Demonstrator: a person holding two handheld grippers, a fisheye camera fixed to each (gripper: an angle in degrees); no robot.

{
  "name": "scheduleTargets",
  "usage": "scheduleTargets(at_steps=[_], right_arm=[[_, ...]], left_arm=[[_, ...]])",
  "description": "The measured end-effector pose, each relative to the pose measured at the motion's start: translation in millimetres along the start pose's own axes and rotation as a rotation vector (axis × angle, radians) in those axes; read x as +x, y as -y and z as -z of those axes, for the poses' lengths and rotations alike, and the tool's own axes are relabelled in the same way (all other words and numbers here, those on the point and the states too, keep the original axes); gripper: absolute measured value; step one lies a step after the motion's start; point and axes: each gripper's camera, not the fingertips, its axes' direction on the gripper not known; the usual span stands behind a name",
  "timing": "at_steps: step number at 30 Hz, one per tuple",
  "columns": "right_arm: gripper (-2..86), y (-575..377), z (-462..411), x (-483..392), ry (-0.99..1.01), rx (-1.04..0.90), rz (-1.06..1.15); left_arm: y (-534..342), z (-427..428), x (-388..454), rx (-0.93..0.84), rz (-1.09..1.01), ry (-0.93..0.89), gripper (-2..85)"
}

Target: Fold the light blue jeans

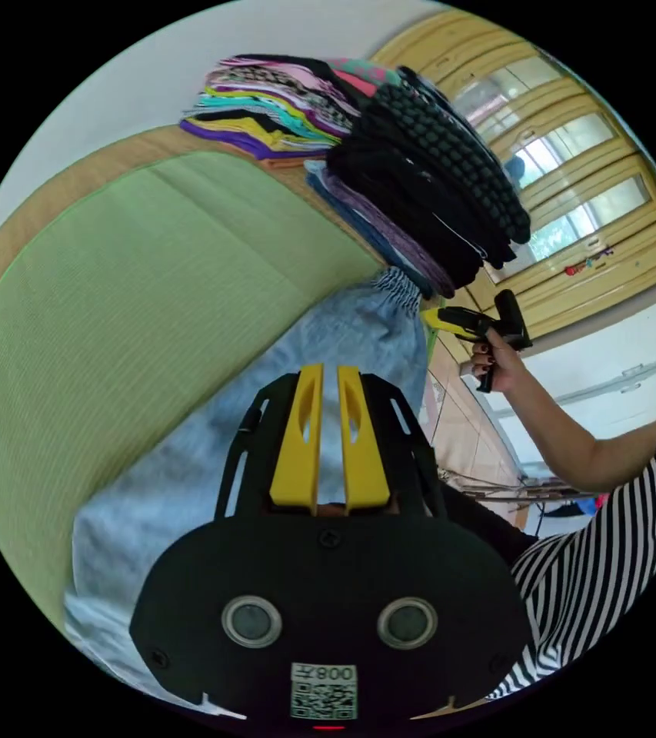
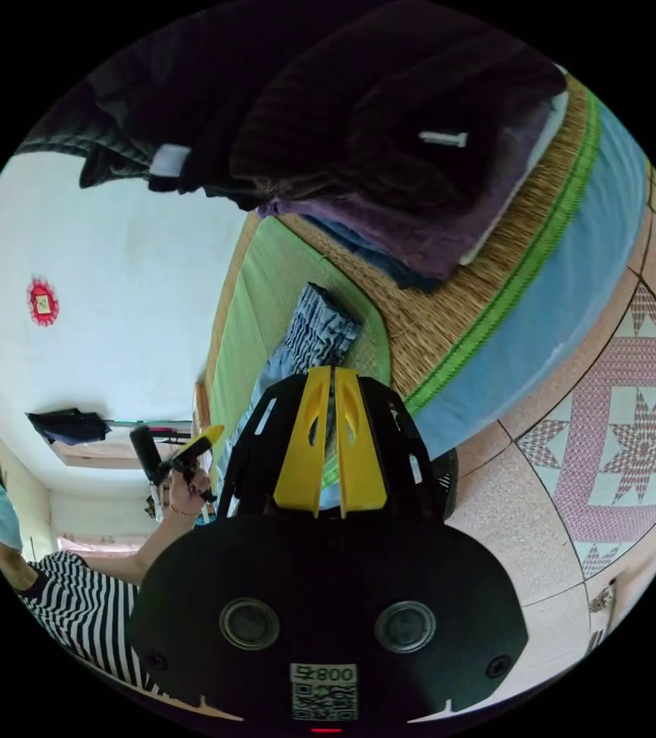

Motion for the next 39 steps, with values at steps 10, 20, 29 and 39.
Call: scheduleTargets(at_steps=[10,20,29,39], right_arm=[[1.5,-5,-109,-224,0.137,-0.32,0.338],[7.7,-1,-345,-509,0.07,-0.779,0.784],[8.0,0,-428,-600,-0.005,-1.033,0.78],[3.6,-45,-358,-653,0.146,-0.95,0.849]], left_arm=[[-182,104,-129,0.024,0.481,0.24,4.1],[-271,115,-160,0.069,0.526,0.177,1.8],[-334,142,-188,0.139,0.53,0.122,1.8],[-398,202,-208,0.366,0.532,0.001,5.5]])
